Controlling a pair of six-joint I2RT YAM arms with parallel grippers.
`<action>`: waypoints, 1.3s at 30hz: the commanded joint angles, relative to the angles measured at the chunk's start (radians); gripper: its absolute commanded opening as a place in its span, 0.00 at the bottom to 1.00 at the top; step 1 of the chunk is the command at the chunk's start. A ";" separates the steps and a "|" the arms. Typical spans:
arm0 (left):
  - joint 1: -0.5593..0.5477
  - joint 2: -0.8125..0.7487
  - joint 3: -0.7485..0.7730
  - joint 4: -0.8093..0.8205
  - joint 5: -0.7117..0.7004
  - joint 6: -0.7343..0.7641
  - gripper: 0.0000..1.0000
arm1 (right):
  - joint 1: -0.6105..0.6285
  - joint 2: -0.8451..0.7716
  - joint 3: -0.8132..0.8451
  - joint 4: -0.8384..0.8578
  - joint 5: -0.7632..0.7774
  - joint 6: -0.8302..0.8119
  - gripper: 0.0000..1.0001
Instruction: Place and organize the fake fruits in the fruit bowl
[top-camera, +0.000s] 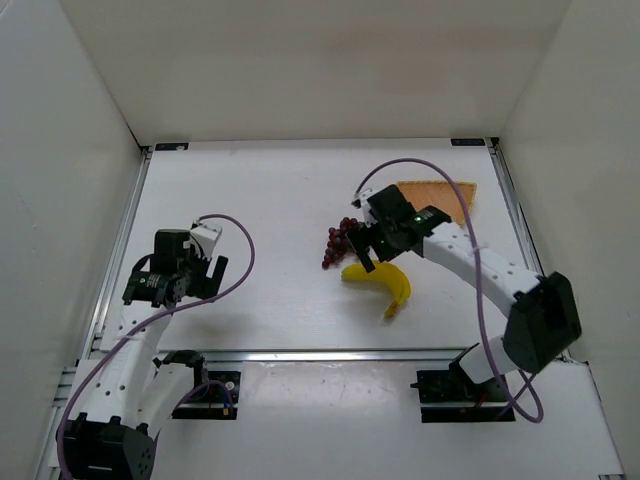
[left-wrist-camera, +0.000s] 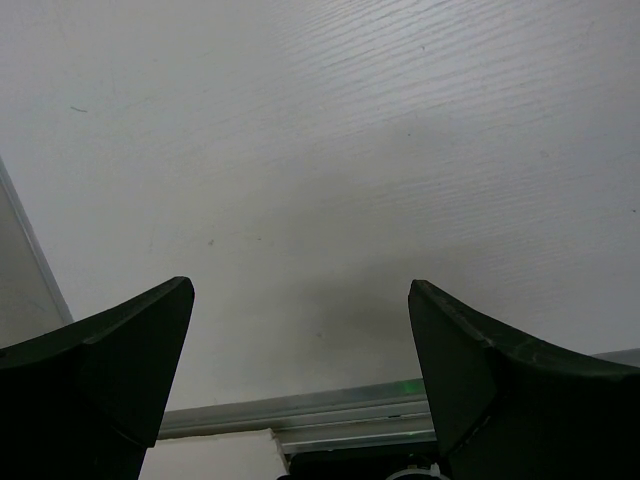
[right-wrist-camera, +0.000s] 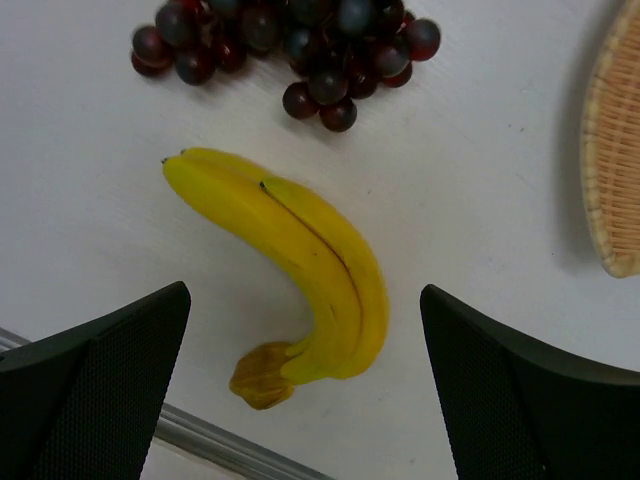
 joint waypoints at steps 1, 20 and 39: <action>0.006 0.004 0.036 0.001 0.025 0.007 0.99 | 0.005 0.116 0.065 -0.082 0.037 -0.116 1.00; 0.006 0.090 0.097 0.001 0.044 0.053 0.99 | -0.024 0.383 0.174 -0.174 0.017 -0.181 0.57; -0.030 0.199 0.163 0.001 0.034 0.053 0.99 | -0.420 0.003 0.180 0.131 0.107 0.147 0.00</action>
